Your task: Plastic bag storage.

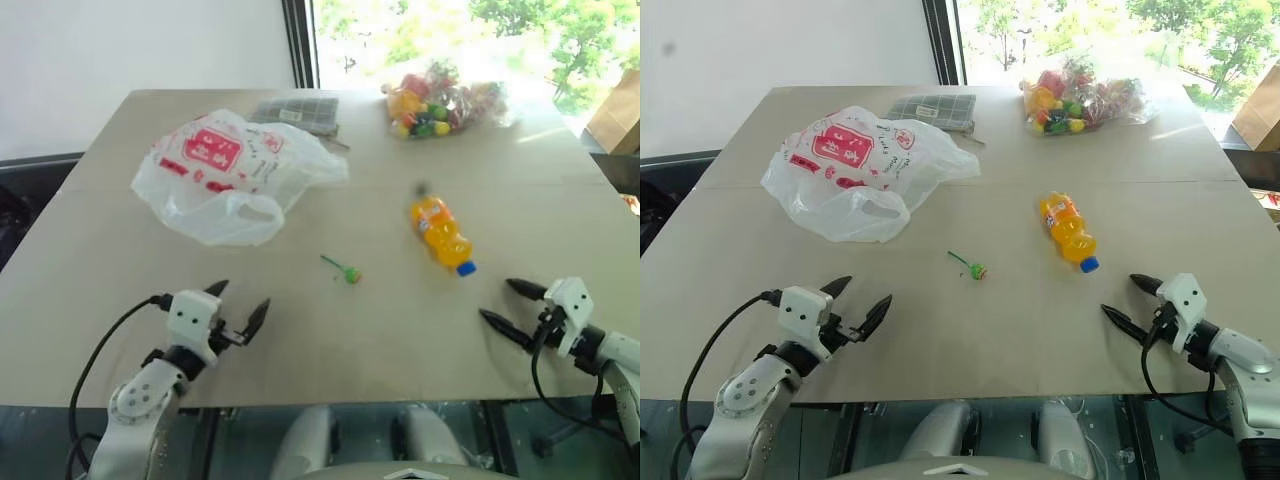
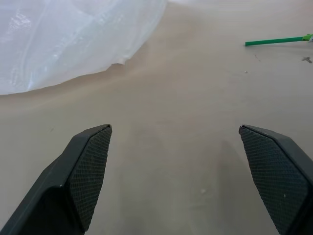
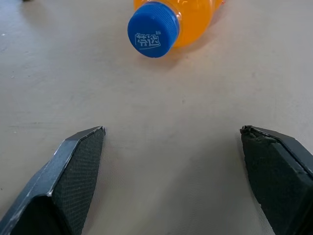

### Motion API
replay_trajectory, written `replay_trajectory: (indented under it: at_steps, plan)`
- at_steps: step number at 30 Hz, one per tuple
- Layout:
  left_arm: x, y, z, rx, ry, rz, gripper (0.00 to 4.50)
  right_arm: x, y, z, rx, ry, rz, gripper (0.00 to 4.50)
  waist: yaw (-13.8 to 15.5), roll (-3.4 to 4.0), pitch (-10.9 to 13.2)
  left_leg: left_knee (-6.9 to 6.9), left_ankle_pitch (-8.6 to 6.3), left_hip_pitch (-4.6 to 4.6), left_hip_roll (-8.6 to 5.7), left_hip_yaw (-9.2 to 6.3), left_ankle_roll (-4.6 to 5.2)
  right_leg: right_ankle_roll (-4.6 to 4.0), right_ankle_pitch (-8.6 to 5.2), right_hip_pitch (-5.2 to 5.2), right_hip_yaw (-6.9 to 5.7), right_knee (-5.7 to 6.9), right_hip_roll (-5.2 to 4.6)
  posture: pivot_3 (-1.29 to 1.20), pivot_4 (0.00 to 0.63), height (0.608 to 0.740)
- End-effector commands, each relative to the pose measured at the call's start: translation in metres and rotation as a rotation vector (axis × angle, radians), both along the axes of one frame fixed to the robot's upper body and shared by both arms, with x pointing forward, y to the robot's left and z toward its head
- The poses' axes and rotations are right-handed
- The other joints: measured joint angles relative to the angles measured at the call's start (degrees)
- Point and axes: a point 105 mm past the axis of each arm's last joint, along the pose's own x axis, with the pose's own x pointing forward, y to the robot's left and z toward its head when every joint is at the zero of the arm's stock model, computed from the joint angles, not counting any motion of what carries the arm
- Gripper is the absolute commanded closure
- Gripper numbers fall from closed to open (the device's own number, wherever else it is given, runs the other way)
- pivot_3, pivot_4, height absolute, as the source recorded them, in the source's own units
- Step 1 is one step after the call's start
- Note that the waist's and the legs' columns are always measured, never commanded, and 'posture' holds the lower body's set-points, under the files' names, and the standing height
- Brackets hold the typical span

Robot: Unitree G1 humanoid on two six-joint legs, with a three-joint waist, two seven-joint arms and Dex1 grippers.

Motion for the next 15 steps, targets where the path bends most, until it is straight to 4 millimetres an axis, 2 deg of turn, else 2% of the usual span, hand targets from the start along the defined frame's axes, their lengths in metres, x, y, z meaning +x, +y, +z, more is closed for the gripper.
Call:
replay_trajectory:
  at_steps: [1,3,7,8,11,13,15]
  plan:
    - [0.000,-0.004,0.013,0.011,-0.060,-0.003,0.10,0.000,0.002,0.012,0.005,-0.039,0.016,0.00,0.00,0.00,0.00,0.00,0.00,0.00,0.00,0.00,0.00,0.00,0.00,0.00,0.00,0.00,0.00,0.00,0.150,0.740]
    - [0.002,-0.005,0.017,0.002,-0.078,0.009,0.10,-0.001,0.005,0.014,0.020,-0.035,0.033,0.00,0.00,0.00,0.00,0.00,0.00,0.00,0.00,0.00,0.00,0.00,0.00,0.00,0.00,0.00,0.00,0.00,0.150,0.740]
    - [0.014,-0.005,0.040,-0.073,-0.167,0.072,0.10,-0.011,0.021,0.024,0.113,0.032,0.144,0.00,0.20,0.00,0.01,0.01,0.00,-0.01,0.00,-0.01,0.00,0.00,0.00,0.00,-0.02,0.00,0.00,0.00,0.150,0.740]
    - [0.018,-0.006,0.045,-0.094,-0.180,0.090,0.10,-0.018,0.029,0.027,0.127,0.060,0.207,0.00,0.37,0.01,0.02,0.03,0.00,-0.02,0.00,-0.03,0.00,0.00,0.00,0.00,-0.04,0.01,0.00,0.00,0.150,0.740]
    - [0.037,-0.020,0.069,-0.131,-0.253,0.127,0.10,-0.041,0.078,0.062,0.250,0.138,0.457,0.00,0.61,0.05,0.03,0.11,0.00,-0.13,0.00,-0.09,0.00,0.01,0.01,-0.04,-0.10,0.03,0.01,0.00,0.150,0.740]
    - [0.046,-0.027,0.072,-0.140,-0.259,0.133,0.10,-0.045,0.095,0.076,0.282,0.135,0.513,0.00,0.42,-0.03,0.01,0.19,0.01,-0.30,0.01,-0.14,0.00,0.03,0.02,-0.20,-0.15,0.12,0.06,0.00,0.150,0.740]
    - [0.060,-0.032,0.070,-0.129,-0.265,0.160,0.10,-0.038,0.113,0.091,0.311,0.070,0.528,0.00,0.33,-0.07,0.01,0.22,0.02,-0.36,-0.01,-0.15,-0.01,0.04,0.02,-0.26,-0.15,0.17,0.09,0.00,0.150,0.740]
